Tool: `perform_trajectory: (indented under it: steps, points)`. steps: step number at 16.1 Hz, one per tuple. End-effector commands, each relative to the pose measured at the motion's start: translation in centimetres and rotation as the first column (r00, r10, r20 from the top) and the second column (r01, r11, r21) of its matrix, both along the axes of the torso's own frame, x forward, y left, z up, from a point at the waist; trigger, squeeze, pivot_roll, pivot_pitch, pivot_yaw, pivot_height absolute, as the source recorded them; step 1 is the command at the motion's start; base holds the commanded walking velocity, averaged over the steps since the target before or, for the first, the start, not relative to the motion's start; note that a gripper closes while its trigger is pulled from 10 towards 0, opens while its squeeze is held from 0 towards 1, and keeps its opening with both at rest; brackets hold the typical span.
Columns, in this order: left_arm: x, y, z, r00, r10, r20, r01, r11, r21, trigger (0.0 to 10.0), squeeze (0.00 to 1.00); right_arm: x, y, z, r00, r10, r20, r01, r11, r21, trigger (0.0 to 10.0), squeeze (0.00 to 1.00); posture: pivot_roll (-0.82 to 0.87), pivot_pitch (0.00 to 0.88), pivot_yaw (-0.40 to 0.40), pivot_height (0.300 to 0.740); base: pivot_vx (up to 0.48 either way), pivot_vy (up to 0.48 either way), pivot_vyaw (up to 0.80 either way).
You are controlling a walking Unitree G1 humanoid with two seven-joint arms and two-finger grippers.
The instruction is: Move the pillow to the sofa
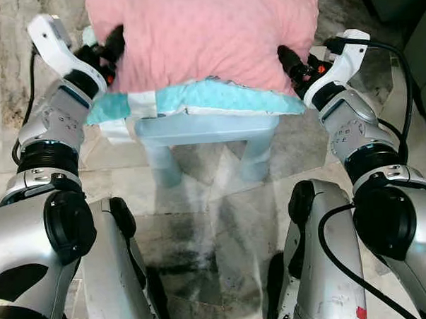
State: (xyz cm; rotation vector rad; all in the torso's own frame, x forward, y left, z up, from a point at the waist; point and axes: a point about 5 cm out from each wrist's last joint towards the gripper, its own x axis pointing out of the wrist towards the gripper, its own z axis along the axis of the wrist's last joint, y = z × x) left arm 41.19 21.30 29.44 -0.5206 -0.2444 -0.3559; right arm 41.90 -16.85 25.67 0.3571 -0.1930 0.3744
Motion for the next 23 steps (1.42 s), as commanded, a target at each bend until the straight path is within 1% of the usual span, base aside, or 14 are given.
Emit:
perform_trajectory:
  steps: [1, 2, 3, 8, 12, 16, 19, 20, 23]
  points:
    - [-0.3, 0.5, 0.3, 0.999, 0.017, 0.046, -0.018, 1.0, 0.019, 0.0, 0.0, 0.1, 0.8, -0.4, 0.999, 0.033, -0.028, -0.033, 0.999, 0.004, 0.0, 0.0, 0.0, 0.366, 0.019, 0.346, 0.0, 0.0, 0.0]
    - [-0.4, 0.6, 0.7, 0.997, 0.027, 0.074, -0.031, 0.998, 0.058, 0.0, 0.0, 0.1, 0.8, -0.3, 0.999, 0.035, -0.022, -0.035, 0.999, 0.006, 0.0, 0.0, 0.0, 0.366, 0.018, 0.346, 0.0, 0.0, 0.0]
    - [-0.5, 0.6, 0.8, 0.996, 0.024, 0.085, -0.029, 0.998, 0.06, 0.0, 0.0, 0.1, 0.9, -0.1, 0.999, 0.043, -0.013, -0.043, 0.999, 0.005, 0.0, 0.0, 0.0, 0.361, 0.017, 0.346, 0.0, 0.0, 0.0]
    - [-0.7, 0.3, 0.0, 0.998, -0.028, 0.054, 0.03, 0.999, -0.029, 0.0, 0.0, 0.1, 1.1, 0.1, 0.998, 0.055, -0.004, -0.055, 0.998, 0.004, 0.0, 0.0, 0.0, 0.362, 0.015, 0.346, 0.0, 0.0, 0.0]
    - [-0.8, 0.4, -0.5, 0.999, -0.031, 0.041, 0.032, 0.999, -0.036, 0.0, 0.0, 0.0, 1.2, 0.0, 0.998, 0.068, -0.002, -0.068, 0.998, 0.006, 0.0, 0.0, -0.01, 0.369, 0.013, 0.346, 0.0, 0.0, 0.0]
    - [-1.0, 0.6, -1.4, 1.0, -0.005, 0.026, 0.005, 1.0, -0.006, 0.0, 0.0, -0.1, 1.6, -0.2, 0.995, 0.098, 0.002, -0.098, 0.995, 0.013, 0.0, 0.0, -0.01, 0.373, 0.009, 0.346, 0.0, 0.0, 0.0]
    - [-1.2, 0.4, -2.2, 0.998, 0.05, 0.045, -0.051, 0.998, 0.034, 0.0, 0.0, -0.1, 2.0, 0.0, 0.993, 0.117, 0.022, -0.117, 0.993, 0.028, 0.0, 0.0, -0.01, 0.321, -0.018, 0.346, 0.0, 0.0, 0.0]
    - [-1.5, 0.8, -2.5, 0.995, 0.083, 0.062, -0.085, 0.996, 0.037, 0.0, 0.0, -0.1, 2.3, 0.6, 0.99, 0.129, 0.055, -0.13, 0.991, 0.015, 0.0, 0.0, -0.01, 0.303, -0.022, 0.346, 0.0, 0.0, 0.0]
    - [-1.8, 1.2, -3.2, 0.991, 0.114, 0.071, -0.116, 0.993, 0.028, 0.0, 0.0, -0.2, 2.7, 1.1, 0.985, 0.145, 0.096, -0.143, 0.989, -0.022, 0.0, 0.0, -0.03, 0.227, -0.027, 0.346, 0.0, 0.0, 0.0]
